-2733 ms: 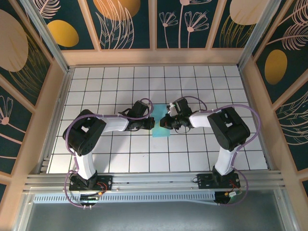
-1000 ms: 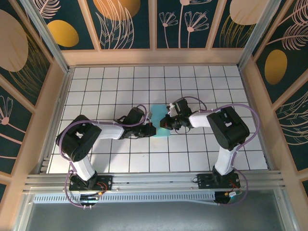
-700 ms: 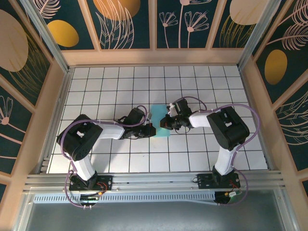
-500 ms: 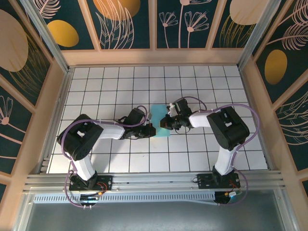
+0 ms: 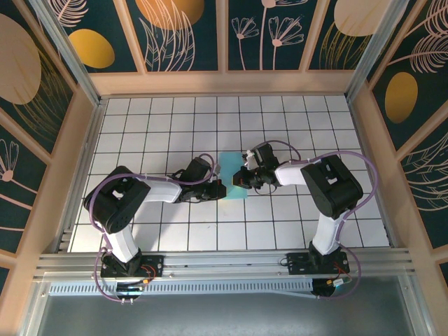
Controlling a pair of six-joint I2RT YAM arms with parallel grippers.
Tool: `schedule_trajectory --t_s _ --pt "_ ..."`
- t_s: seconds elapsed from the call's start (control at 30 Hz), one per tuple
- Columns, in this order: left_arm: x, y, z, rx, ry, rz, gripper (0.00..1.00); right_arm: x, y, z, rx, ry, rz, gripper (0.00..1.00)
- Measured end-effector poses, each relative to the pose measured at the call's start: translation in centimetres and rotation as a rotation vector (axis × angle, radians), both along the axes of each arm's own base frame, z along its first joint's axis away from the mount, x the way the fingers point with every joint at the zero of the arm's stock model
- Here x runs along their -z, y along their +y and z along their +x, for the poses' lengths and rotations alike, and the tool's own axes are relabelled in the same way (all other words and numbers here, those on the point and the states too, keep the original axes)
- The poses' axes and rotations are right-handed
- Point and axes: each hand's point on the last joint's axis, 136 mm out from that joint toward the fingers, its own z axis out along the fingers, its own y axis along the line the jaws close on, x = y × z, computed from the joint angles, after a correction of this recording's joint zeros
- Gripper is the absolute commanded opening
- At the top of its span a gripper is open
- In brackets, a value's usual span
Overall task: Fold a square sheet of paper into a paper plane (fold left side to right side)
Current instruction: Fold the triangle a second time at the center of the table.
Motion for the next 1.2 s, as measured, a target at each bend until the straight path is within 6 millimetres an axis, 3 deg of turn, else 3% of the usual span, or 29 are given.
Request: schedule_trajectory --t_s 0.6,0.83,0.93,1.2 --pt "0.4 0.3 0.0 -0.005 -0.015 0.021 0.00 -0.2 0.0 0.0 0.000 -0.003 0.002 0.00" --pt "0.4 0.2 -0.1 0.003 -0.023 0.027 0.00 -3.2 0.1 0.3 0.007 -0.093 0.047 0.00" --pt "0.4 0.1 -0.1 0.003 -0.026 0.030 0.00 -4.0 0.6 -0.3 -0.007 -0.117 0.062 0.00" --pt "0.4 -0.2 0.0 0.009 -0.046 0.043 0.00 -3.0 1.7 -2.6 -0.038 -0.077 0.059 0.00"
